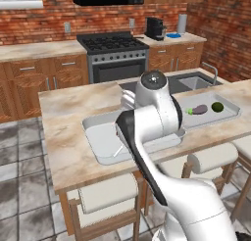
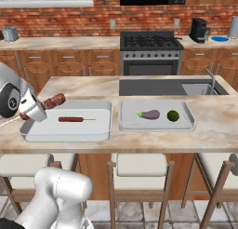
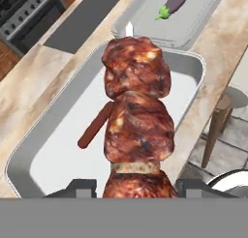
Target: Place the cold items (eggplant and lime) from the fridge in one tupperware on the dining counter. Place the warm items (hot dog and kebab skewer) in the stove area in another tupperware.
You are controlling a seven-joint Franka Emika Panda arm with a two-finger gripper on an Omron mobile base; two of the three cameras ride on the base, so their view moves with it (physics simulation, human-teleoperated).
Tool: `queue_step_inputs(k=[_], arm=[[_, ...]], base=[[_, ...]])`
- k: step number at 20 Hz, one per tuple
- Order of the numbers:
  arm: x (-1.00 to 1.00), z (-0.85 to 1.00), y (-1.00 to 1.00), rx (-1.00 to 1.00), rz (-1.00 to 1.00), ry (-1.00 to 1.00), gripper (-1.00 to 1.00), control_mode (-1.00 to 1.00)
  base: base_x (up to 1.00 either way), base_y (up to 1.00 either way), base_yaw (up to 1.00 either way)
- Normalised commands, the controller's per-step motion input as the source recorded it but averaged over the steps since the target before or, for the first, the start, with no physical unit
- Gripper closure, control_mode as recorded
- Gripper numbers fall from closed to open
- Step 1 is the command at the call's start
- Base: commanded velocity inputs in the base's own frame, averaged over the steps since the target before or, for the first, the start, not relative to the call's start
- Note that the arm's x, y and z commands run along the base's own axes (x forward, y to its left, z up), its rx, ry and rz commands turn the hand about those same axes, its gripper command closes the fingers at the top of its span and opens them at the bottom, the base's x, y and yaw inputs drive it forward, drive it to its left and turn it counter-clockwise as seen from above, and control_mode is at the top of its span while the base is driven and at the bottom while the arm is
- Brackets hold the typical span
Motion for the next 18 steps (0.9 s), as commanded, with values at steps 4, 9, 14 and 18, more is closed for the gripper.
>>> queue_step_inputs(k=[4, 9, 14, 18], arm=[[0.22, -0.34, 0.05, 0.14, -0.27, 0.21, 1.0, -1.0], [0.25, -0.26, -0.11, 0.15, -0.11, 0.22, 1.0, -1.0], [0.09, -0.28, -0.16, 0.17, -0.06, 0.04, 1.0, -1.0], [0.03, -0.23, -0.15, 0.09, -0.05, -0.03, 1.0, -1.0]], base=[[0.0, 0.0, 0.0], [0.0, 0.0, 0.0], [0.0, 0.0, 0.0], [0.0, 0.0, 0.0]])
